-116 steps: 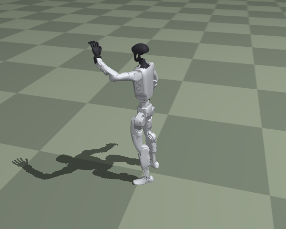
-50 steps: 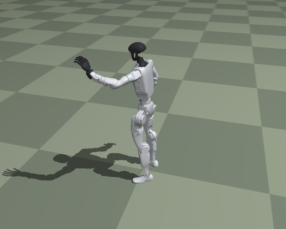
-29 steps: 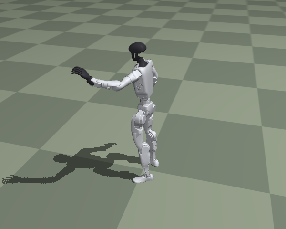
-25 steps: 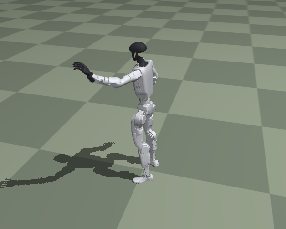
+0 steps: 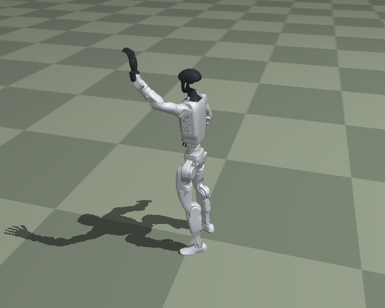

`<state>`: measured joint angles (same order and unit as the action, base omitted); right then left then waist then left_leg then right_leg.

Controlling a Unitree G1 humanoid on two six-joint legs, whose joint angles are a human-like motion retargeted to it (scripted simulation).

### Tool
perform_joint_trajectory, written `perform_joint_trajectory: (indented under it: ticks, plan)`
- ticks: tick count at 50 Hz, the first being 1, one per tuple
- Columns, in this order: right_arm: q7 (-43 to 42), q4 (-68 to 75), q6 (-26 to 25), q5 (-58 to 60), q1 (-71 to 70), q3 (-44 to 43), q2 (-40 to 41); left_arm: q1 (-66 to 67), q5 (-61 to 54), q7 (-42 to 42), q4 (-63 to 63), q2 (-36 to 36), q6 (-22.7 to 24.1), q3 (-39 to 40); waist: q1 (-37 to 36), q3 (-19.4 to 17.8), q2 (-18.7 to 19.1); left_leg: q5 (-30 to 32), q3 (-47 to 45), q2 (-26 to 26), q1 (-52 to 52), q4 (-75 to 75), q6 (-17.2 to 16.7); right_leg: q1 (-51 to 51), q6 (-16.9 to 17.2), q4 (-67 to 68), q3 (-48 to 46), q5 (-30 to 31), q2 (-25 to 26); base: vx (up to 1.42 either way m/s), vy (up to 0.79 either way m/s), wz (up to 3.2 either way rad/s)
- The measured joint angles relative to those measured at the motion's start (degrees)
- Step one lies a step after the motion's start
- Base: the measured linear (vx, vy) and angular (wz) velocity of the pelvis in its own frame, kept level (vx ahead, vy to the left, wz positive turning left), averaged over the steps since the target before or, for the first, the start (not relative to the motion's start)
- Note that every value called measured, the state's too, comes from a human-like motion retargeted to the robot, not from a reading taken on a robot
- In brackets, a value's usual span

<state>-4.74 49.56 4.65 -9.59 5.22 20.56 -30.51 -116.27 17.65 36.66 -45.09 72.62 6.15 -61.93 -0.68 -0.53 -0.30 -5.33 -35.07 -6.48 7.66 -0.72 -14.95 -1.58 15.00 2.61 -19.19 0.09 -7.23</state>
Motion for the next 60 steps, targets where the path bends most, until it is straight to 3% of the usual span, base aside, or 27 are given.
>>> perform_joint_trajectory:
  ticks: [6, 14, 21, 25, 35, 43, 48, 52, 60]
  plan:
    - [-0.52, 1.57, -0.41, -1.33, -0.39, 0.89, 1.35, -4.12, -1.7, 2.55, 2.44, -6.67, 0.54, -4.46, 1.33, 0.25, 0.61, -0.09, 0.23, 0.06, 0.12, -0.02, 0.01, -0.22, 0.0, -0.01, -0.11, -0.26, -0.17, 0.0, 0.0, 0.0]
    - [0.84, 2.6, -0.35, -1.38, 0.07, 2.4, 2.5, -6.15, 4.86, 0.66, 10.27, -8.77, 3.47, -13.09, 2.88, 0.34, 0.91, -0.17, -0.32, 0.06, 0.37, 0.08, 0.02, -0.17, 0.0, 0.06, 0.49, -0.39, -0.18, 0.0, 0.0, -0.02]
    - [-0.84, 2.58, -0.46, -3.56, 0.17, 0.84, 2.59, -5.9, -5.78, 1.45, -4.88, -9.28, -0.89, -4.48, 3.06, -0.12, 1.62, 0.03, -2.31, -0.23, 1.02, -0.24, 0.02, 0.58, 0.0, 0.11, 2.43, -0.15, 0.55, -0.01, -0.03, -0.26]
    - [-1.98, 3.18, -0.87, -4.65, 1.15, -0.08, 2.7, -6.55, -9.33, 2.84, -5.43, -10.84, -1.25, -0.49, 2.78, -0.25, 1.94, 0.19, -2.78, -0.35, 1.2, -0.46, 0.03, 0.77, 0.0, 0.09, 2.87, -0.07, 0.83, 0.0, -0.01, -0.05]
    - [1.09, 5.85, -2.88, -1.25, 1.61, 1.03, 4.44, -1.8, -7.67, 0.21, 26.09, -13.24, 6.29, -5.23, 3.55, -0.96, 0.7, 0.29, -0.91, 0.08, 1.0, -0.51, 0.16, -0.17, 0.0, 0.1, 1.16, -0.49, 0.01, 0.0, 0.01, 0.12]
    - [-1.37, 2.86, -2.35, 0.6, 0.77, -0.64, 5.44, 11.04, -8.53, -4.4, 43.23, -5.83, 11.49, -8.12, 3.05, -2.13, 0.14, 0.29, -1.13, 0.16, 1.24, -0.33, 0.15, -0.39, 0.0, 0.0, 1.41, -0.31, -0.09, 0.0, 0.0, 0.0]
    - [-2.62, 0.73, -1.52, 1.07, 0.57, -1.13, 5.28, 17.49, -6.65, -2.8, 38.61, -1.43, 10.72, -3.57, 2.52, -2.48, 0.26, 0.44, -1.51, 0.01, 1.28, -0.41, 0.04, -0.17, 0.0, 0.0, 1.73, -0.1, 0.16, 0.0, 0.0, 0.0]
    - [-3.58, 0.31, -1.4, 0.53, 0.55, -0.63, 4.84, 18.77, -8.99, 3.18, 30.98, -2.48, 8.98, 3.63, 2.07, -2.51, 0.56, 0.65, -1.25, 0.04, 1.15, -0.64, 0.09, -0.1, 0.0, 0.02, 1.48, -0.05, 0.17, 0.0, 0.0, 0.0]
    - [-3.34, 2.46, -3.92, -1.3, -0.23, 0.93, 4.79, 15.92, -30.73, 7.67, 22.17, -11.51, 6.97, 12.49, 1.09, -2.71, 0.72, 0.88, 0.51, 0.76, 0.79, -1.01, 0.77, -0.5, 0.0, 0.22, 0.02, -0.41, -0.76, 0.0, 0.02, 0.12]
